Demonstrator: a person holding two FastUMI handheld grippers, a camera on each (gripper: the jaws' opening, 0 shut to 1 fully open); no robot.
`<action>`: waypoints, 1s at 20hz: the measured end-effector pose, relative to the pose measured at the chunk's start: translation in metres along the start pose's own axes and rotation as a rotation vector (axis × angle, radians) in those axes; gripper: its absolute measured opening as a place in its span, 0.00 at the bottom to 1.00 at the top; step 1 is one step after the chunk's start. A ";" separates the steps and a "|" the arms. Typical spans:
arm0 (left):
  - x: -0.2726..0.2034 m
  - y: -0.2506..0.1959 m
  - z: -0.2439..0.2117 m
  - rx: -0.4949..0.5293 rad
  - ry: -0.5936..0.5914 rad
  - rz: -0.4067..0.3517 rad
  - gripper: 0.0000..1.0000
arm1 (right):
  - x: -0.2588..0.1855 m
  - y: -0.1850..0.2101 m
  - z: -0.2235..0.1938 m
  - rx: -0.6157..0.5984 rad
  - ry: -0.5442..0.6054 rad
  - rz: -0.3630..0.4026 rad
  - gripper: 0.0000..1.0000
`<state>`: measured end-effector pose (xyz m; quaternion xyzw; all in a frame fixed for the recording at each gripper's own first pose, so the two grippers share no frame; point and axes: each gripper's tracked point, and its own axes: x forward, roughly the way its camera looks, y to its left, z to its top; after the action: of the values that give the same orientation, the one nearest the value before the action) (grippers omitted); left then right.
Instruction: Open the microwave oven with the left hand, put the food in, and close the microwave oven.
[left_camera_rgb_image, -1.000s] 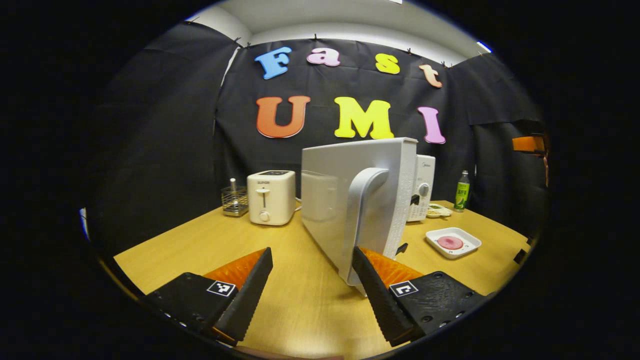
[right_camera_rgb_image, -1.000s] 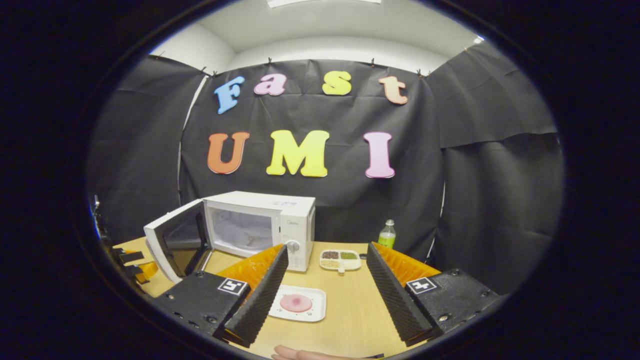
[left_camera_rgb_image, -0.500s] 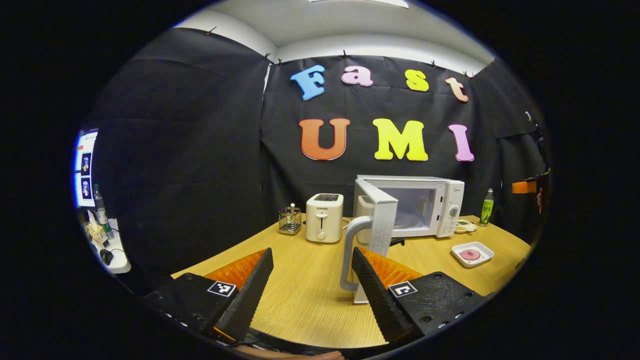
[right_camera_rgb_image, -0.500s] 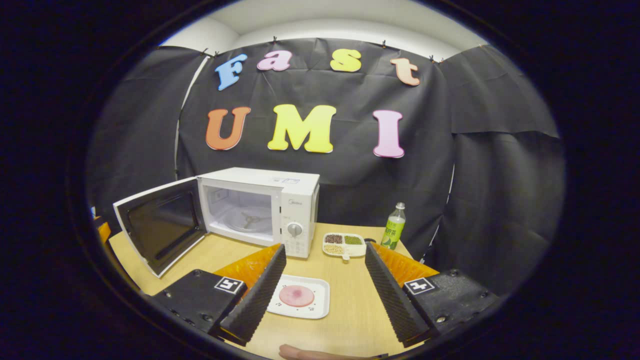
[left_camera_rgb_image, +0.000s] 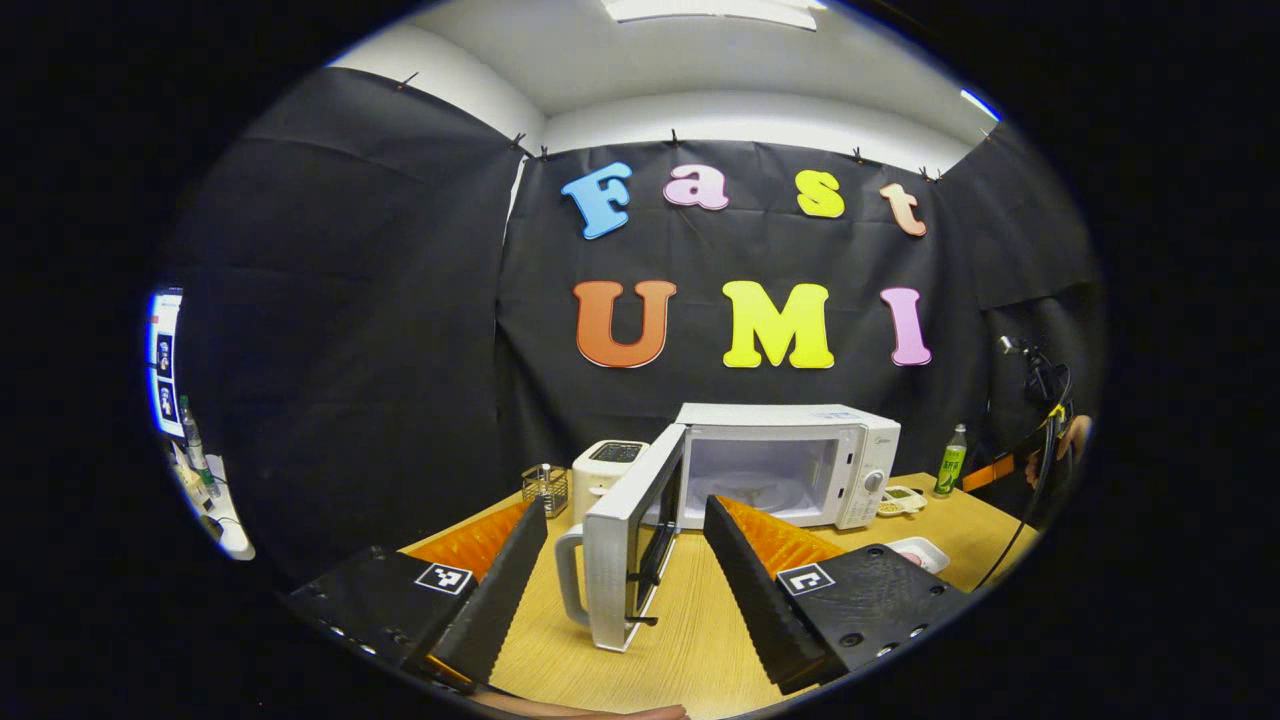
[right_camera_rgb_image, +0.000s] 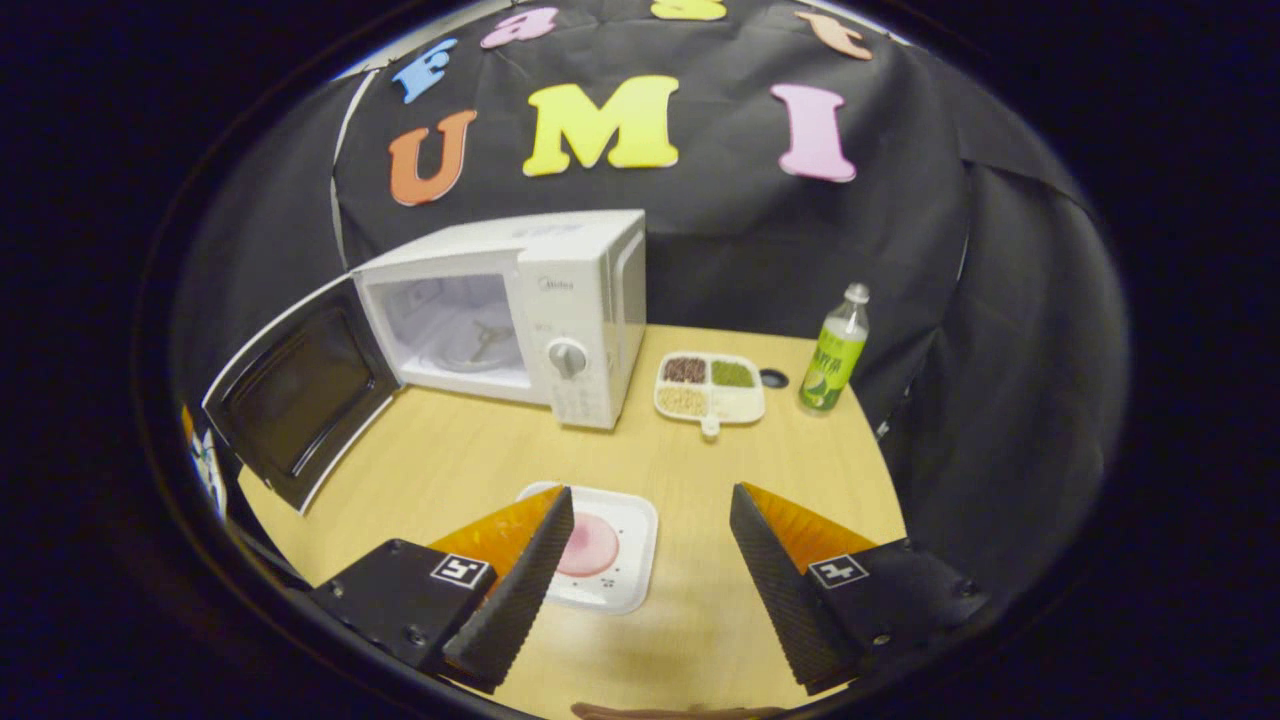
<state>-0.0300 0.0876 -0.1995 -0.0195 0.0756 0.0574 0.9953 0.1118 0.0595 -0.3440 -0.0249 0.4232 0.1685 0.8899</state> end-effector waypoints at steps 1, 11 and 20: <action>0.003 -0.008 0.002 0.006 0.004 -0.007 0.95 | 0.011 -0.002 -0.006 0.002 0.055 0.018 1.00; 0.020 -0.068 0.036 0.068 -0.064 -0.061 0.94 | 0.095 -0.002 -0.085 0.044 0.515 0.203 0.74; 0.021 -0.078 0.040 0.140 -0.090 -0.048 0.95 | 0.113 0.013 -0.098 0.106 0.684 0.328 0.04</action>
<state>0.0056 0.0146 -0.1614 0.0510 0.0342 0.0290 0.9977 0.1007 0.0854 -0.4921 0.0345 0.7023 0.2684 0.6584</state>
